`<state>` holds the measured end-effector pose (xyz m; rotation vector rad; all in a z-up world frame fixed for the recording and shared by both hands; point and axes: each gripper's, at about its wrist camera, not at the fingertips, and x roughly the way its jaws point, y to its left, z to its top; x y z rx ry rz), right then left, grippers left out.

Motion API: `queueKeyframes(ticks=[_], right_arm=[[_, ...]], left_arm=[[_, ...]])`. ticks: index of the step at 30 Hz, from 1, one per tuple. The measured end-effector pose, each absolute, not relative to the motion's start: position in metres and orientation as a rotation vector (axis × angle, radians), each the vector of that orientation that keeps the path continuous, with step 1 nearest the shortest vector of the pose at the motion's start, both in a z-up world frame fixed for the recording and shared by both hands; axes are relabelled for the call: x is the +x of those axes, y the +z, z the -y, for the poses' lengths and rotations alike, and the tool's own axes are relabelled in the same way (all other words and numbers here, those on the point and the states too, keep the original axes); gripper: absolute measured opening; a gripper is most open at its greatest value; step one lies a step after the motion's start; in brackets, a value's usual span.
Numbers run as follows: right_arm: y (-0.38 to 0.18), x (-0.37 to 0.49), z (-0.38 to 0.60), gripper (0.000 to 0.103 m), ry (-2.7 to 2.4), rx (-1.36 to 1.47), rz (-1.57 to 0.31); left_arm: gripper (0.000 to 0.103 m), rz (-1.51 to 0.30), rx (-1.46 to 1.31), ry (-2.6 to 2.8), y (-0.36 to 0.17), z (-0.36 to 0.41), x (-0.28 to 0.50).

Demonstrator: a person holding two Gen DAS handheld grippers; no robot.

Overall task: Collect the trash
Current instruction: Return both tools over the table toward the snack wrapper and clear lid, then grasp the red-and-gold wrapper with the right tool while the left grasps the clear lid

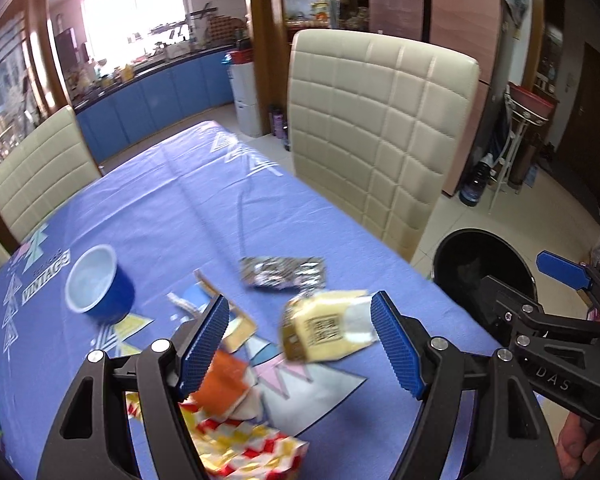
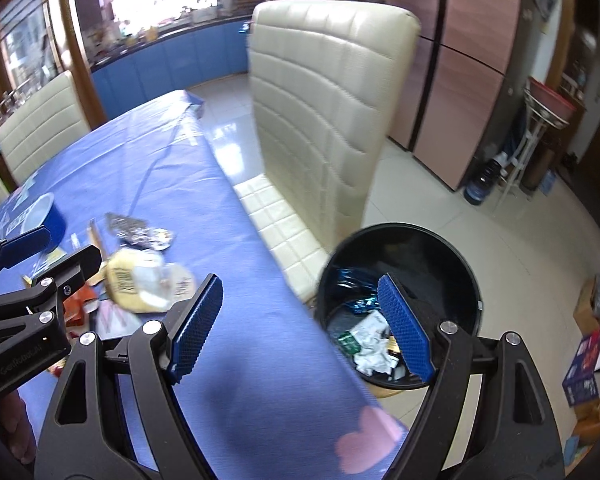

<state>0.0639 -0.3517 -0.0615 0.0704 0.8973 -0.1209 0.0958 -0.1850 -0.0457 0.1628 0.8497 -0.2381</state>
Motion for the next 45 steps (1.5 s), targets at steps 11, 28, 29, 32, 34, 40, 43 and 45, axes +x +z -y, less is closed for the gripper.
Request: queueKeyframes(ticks=[11, 28, 29, 32, 34, 40, 43, 45], right_arm=[[-0.061, 0.057, 0.279, 0.08, 0.014, -0.001, -0.896], [-0.089, 0.045, 0.183, 0.092, 0.271, -0.053, -0.961], [-0.09, 0.045, 0.178, 0.092, 0.278, -0.056, -0.964], [-0.097, 0.049, 0.161, 0.092, 0.297, -0.077, -0.984], [-0.102, 0.051, 0.152, 0.092, 0.292, -0.106, -0.995], [-0.113, 0.055, 0.136, 0.092, 0.261, -0.159, -1.017], [-0.117, 0.059, 0.135, 0.092, 0.242, -0.151, -1.031], [-0.12, 0.06, 0.136, 0.092, 0.238, -0.143, -1.039]], left_arm=[[0.071, -0.878, 0.083, -0.075, -0.051, 0.093, 0.061], [0.071, -0.978, -0.063, 0.164, -0.091, -0.027, 0.016], [0.071, -0.988, -0.072, 0.166, -0.094, -0.033, 0.016], [0.071, -1.015, -0.111, 0.158, -0.101, -0.046, 0.016], [0.071, -1.025, -0.112, 0.135, -0.105, -0.047, 0.019], [0.083, -1.03, -0.083, 0.003, -0.115, -0.033, 0.031], [0.084, -1.034, -0.042, -0.01, -0.12, -0.028, 0.039], [0.084, -1.053, -0.028, -0.005, -0.127, -0.029, 0.047]])
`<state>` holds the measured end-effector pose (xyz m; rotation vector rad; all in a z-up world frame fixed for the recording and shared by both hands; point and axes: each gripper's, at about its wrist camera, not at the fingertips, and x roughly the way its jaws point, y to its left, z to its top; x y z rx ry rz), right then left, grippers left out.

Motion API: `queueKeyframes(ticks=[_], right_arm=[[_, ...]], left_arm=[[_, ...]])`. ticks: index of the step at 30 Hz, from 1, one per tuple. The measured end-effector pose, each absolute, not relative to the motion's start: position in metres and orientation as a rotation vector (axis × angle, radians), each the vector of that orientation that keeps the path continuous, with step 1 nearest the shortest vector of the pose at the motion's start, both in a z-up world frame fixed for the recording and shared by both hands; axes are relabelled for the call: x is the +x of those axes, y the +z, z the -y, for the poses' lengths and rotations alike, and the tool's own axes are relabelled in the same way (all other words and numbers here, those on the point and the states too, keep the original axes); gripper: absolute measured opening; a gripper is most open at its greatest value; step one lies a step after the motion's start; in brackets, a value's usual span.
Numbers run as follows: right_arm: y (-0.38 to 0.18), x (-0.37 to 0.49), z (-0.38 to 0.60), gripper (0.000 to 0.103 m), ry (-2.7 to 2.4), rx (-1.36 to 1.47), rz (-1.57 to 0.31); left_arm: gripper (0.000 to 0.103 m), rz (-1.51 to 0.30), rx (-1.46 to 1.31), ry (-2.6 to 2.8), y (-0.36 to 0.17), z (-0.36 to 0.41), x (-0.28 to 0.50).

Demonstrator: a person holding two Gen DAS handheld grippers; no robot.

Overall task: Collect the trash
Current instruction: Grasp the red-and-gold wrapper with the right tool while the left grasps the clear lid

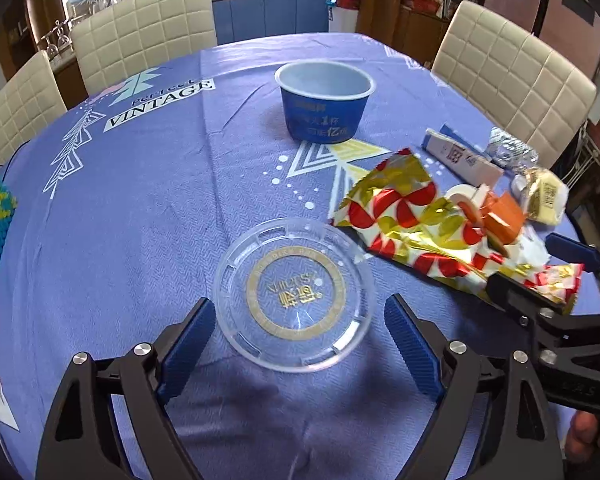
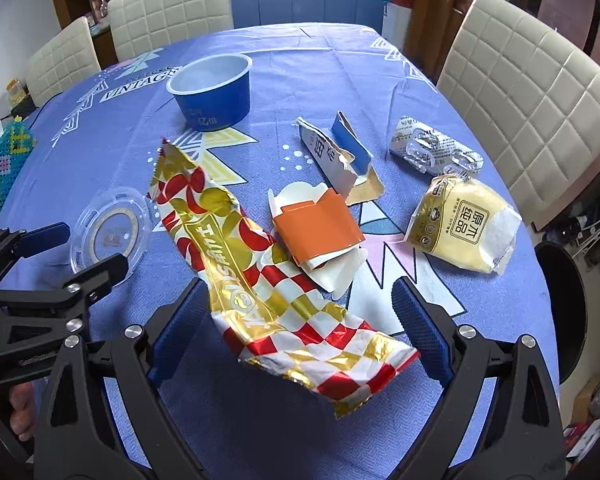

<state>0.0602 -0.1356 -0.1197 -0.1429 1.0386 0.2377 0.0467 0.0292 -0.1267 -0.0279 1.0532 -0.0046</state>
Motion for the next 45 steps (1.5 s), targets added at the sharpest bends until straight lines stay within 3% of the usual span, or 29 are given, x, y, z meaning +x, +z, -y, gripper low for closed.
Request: queueKeyframes(ticks=[11, 16, 18, 19, 33, 38, 41, 43, 44, 45], right_arm=[[-0.128, 0.066, 0.126, 0.091, 0.223, -0.142, -1.055], [-0.13, 0.067, 0.124, 0.066, 0.234, -0.13, -1.071], [-0.131, 0.068, 0.123, 0.045, 0.236, -0.131, -1.081], [-0.133, 0.068, 0.123, 0.04, 0.236, -0.132, -1.096], [-0.114, 0.055, 0.124, 0.017, 0.287, -0.124, -1.059], [-0.106, 0.047, 0.127, 0.015, 0.315, -0.123, -1.038], [-0.109, 0.048, 0.137, 0.019, 0.322, -0.067, -1.076], [-0.107, 0.046, 0.137, 0.051, 0.337, -0.082, -1.054], [-0.105, 0.045, 0.136, 0.099, 0.342, -0.09, -1.039], [-0.102, 0.043, 0.136, 0.097, 0.335, -0.092, -1.016]], left_arm=[[0.088, -1.076, 0.041, -0.057, -0.139, -0.032, 0.071], [0.088, -1.067, 0.051, -0.076, -0.14, -0.032, 0.073], [0.087, -1.064, 0.053, -0.081, -0.14, -0.033, 0.073], [0.087, -1.063, 0.054, -0.082, -0.14, -0.033, 0.072], [0.086, -0.993, 0.011, -0.033, -0.115, -0.041, 0.051], [0.086, -0.979, 0.001, -0.012, -0.108, -0.04, 0.042], [0.086, -0.975, 0.001, 0.005, -0.107, -0.04, 0.038], [0.086, -0.978, -0.006, 0.012, -0.108, -0.04, 0.037], [0.086, -0.979, -0.008, 0.015, -0.109, -0.041, 0.036], [0.086, -0.979, -0.01, 0.018, -0.11, -0.042, 0.036]])
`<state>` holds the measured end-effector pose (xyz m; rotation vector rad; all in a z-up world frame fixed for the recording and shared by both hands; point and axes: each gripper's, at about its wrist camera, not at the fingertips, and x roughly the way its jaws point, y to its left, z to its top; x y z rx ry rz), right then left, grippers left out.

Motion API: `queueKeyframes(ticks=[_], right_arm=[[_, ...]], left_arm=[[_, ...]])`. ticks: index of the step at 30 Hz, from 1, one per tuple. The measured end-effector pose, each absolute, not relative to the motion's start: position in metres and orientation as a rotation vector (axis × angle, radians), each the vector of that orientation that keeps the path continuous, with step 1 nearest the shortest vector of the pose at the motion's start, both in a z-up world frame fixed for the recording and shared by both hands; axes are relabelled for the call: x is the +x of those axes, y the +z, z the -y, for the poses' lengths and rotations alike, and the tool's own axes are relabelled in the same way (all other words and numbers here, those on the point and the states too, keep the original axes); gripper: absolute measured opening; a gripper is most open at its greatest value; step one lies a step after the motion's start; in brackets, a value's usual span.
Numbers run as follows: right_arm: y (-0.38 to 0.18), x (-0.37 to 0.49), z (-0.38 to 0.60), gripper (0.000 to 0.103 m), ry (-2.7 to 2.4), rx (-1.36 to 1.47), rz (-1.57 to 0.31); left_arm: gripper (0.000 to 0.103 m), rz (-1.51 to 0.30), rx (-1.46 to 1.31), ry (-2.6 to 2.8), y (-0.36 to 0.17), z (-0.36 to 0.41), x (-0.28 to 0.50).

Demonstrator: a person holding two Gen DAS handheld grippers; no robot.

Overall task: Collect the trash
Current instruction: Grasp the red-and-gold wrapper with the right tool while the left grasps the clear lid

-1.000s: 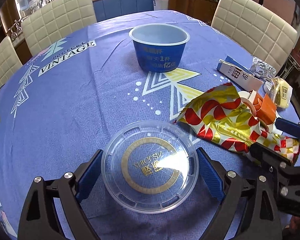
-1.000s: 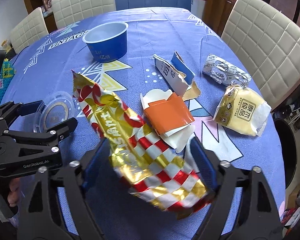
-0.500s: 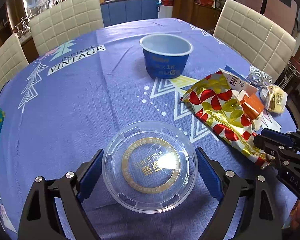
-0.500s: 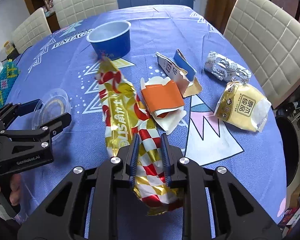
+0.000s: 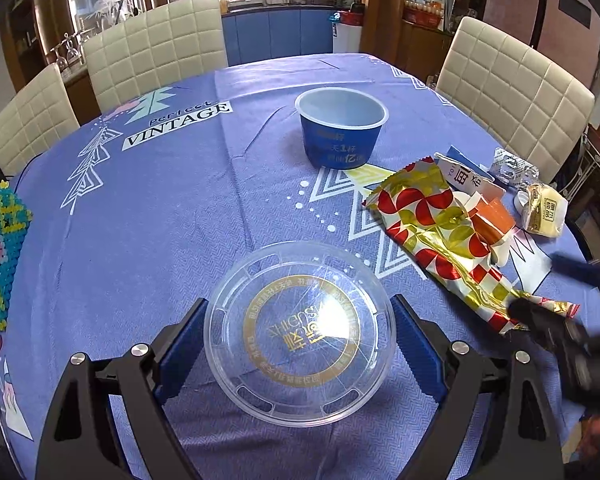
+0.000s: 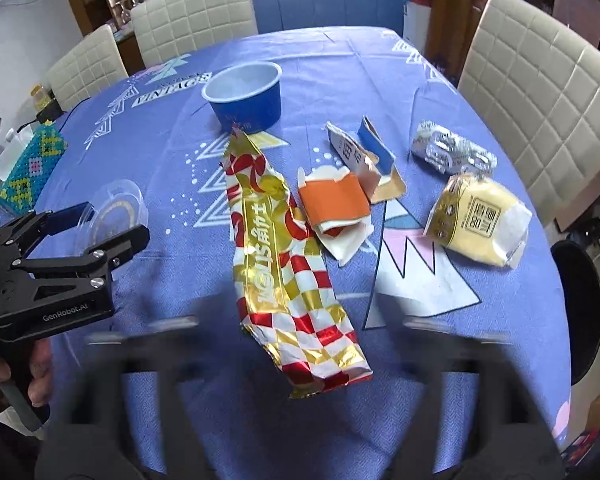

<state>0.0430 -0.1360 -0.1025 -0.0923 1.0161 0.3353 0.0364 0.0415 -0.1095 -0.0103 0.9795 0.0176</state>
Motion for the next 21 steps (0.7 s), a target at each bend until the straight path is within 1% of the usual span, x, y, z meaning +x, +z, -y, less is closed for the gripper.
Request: queueKeyframes(ticks=[2, 5, 6, 11, 12, 13, 15, 16, 17, 18, 21], right_arm=[[-0.099, 0.042, 0.13, 0.096, 0.339, -0.116, -0.981], [-0.112, 0.05, 0.119, 0.082, 0.334, -0.172, -1.02], [-0.116, 0.053, 0.118, 0.081, 0.335, -0.17, -1.038], [-0.137, 0.061, 0.115, 0.081, 0.327, -0.195, -1.08], [-0.141, 0.062, 0.114, 0.077, 0.325, -0.197, -1.087], [-0.144, 0.063, 0.114, 0.076, 0.32, -0.201, -1.094], [-0.142, 0.062, 0.112, 0.062, 0.326, -0.209, -1.076], [-0.141, 0.061, 0.111, 0.06, 0.328, -0.214, -1.071], [-0.14, 0.061, 0.109, 0.054, 0.326, -0.223, -1.068], [-0.139, 0.059, 0.108, 0.044, 0.33, -0.226, -1.065], [-0.132, 0.054, 0.107, 0.034, 0.352, -0.24, -1.041]], left_arm=[[0.086, -0.979, -0.011, 0.025, -0.111, -0.043, 0.036], [0.086, -0.979, -0.017, 0.033, -0.113, -0.046, 0.037], [0.086, -0.98, -0.019, 0.036, -0.115, -0.047, 0.037], [0.086, -0.997, -0.03, 0.045, -0.123, -0.052, 0.038], [0.086, -1.0, -0.029, 0.046, -0.125, -0.052, 0.037], [0.086, -1.002, -0.028, 0.046, -0.126, -0.052, 0.037], [0.086, -1.007, -0.026, 0.045, -0.128, -0.051, 0.036], [0.086, -1.007, -0.025, 0.044, -0.128, -0.05, 0.036], [0.086, -1.007, -0.024, 0.043, -0.128, -0.049, 0.035], [0.086, -1.004, -0.023, 0.041, -0.127, -0.048, 0.035], [0.086, -0.991, -0.017, 0.04, -0.121, -0.045, 0.033]])
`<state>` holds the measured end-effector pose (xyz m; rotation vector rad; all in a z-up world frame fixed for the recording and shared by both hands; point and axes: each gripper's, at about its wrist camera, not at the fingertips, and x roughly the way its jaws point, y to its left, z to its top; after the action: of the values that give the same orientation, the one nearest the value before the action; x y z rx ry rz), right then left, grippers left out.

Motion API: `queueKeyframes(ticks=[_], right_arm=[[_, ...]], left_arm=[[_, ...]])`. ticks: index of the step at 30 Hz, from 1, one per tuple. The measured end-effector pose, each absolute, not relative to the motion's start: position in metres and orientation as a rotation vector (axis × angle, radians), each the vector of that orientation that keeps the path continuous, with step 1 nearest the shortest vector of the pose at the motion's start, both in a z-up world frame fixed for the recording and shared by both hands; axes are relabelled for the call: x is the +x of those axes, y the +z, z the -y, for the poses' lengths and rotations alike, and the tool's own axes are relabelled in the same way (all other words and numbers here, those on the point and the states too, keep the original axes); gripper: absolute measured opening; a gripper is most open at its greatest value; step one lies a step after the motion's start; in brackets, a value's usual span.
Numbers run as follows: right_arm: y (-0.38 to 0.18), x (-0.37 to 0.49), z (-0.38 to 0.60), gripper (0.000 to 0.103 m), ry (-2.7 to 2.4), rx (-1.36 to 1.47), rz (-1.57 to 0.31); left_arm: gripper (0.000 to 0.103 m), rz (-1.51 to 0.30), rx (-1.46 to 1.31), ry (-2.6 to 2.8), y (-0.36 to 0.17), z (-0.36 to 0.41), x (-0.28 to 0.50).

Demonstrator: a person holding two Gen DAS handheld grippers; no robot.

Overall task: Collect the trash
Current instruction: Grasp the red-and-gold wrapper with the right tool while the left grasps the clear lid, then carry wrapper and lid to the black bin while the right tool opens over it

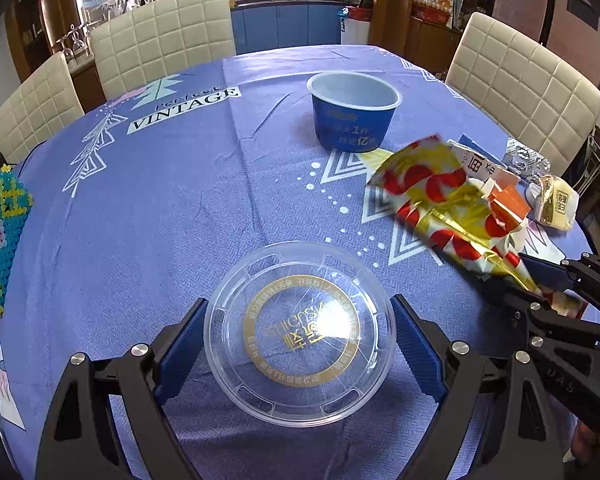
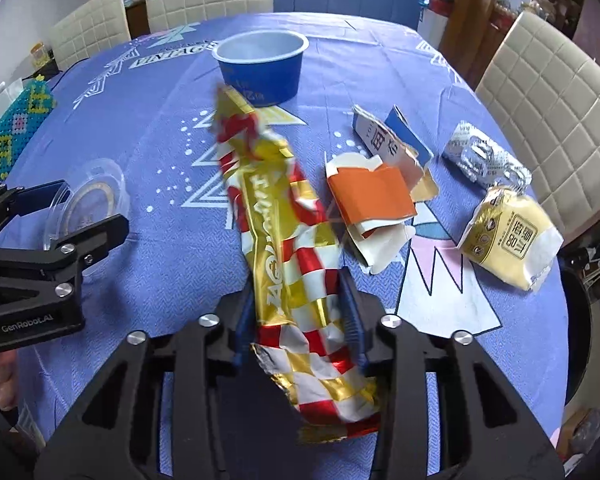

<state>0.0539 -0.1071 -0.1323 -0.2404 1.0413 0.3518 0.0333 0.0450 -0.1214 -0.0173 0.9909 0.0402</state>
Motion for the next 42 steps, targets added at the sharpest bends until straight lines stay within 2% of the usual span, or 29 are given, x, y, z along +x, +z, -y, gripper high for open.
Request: queueKeyframes(ticks=[13, 42], right_arm=[[-0.091, 0.039, 0.144, 0.034, 0.325, -0.176, -0.978], [-0.057, 0.044, 0.349, 0.036, -0.018, 0.007, -0.899]], left_arm=[[0.086, -0.914, 0.021, -0.036, -0.087, -0.003, 0.026], [0.086, -0.775, 0.237, -0.328, -0.044, 0.212, 0.063]])
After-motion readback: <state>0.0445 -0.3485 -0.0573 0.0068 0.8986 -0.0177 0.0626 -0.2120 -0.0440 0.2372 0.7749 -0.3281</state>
